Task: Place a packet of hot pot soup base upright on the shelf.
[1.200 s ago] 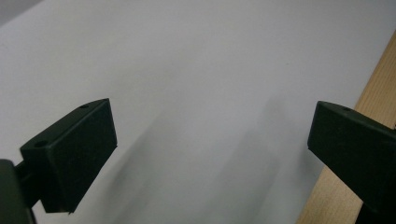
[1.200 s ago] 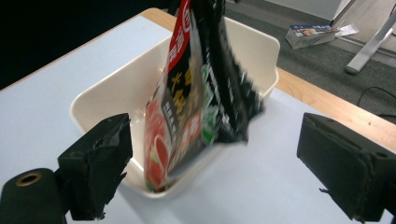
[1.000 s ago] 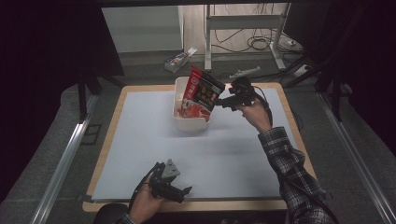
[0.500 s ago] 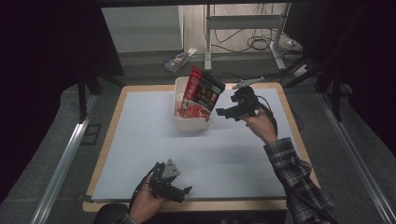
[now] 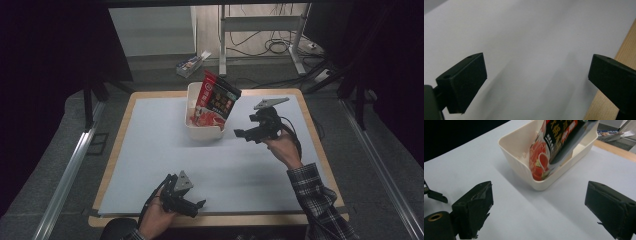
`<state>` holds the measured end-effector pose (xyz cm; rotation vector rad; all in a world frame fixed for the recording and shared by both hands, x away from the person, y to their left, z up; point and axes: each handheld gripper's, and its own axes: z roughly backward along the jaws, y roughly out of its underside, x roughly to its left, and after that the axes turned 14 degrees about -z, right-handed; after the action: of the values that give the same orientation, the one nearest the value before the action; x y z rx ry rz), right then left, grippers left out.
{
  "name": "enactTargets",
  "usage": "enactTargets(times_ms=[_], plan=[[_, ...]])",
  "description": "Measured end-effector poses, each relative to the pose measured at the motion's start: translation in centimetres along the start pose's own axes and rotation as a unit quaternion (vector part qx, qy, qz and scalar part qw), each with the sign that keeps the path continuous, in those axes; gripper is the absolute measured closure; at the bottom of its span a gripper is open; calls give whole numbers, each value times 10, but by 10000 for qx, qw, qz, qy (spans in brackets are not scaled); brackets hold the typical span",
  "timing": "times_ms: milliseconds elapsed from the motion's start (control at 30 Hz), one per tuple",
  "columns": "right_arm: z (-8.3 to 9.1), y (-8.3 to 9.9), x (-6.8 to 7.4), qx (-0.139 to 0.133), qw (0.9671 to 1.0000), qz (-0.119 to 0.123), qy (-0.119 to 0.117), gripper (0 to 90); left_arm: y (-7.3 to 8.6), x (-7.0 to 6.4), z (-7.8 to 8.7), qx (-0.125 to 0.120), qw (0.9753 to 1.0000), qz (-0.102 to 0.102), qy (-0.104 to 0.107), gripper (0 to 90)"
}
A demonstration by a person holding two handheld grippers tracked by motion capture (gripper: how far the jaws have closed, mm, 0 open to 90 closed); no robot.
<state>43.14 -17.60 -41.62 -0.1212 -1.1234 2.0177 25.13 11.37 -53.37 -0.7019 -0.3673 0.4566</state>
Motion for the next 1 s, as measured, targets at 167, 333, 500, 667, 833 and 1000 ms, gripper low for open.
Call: enactTargets(times_ms=[167, 333, 500, 667, 833, 1000], plan=[[6, 9, 1, 94, 9999, 35, 42, 41, 0, 0, 1, -4, 10000, -8, -8, 17], [11, 18, 6, 138, 9999, 96, -4, 21, 0, 0, 1, -22, 10000, -13, -19, 17], [17, 30, 9, 152, 9996, 218, 137, 0, 0, 0, 2, -13, 10000, -22, -16, 18], [25, 44, 7, 55, 9993, 212, 316, 0, -1, -1, 2, -12, 10000, -44, -10, 17], [32, 59, 1, 102, 9993, 113, 350, 0, -1, -1, 1, -12, 10000, -50, -7, 18], [41, 73, -3, 118, 9990, 51, 437, 0, -1, -2, 1, -6, 10000, -61, -4, 18]])
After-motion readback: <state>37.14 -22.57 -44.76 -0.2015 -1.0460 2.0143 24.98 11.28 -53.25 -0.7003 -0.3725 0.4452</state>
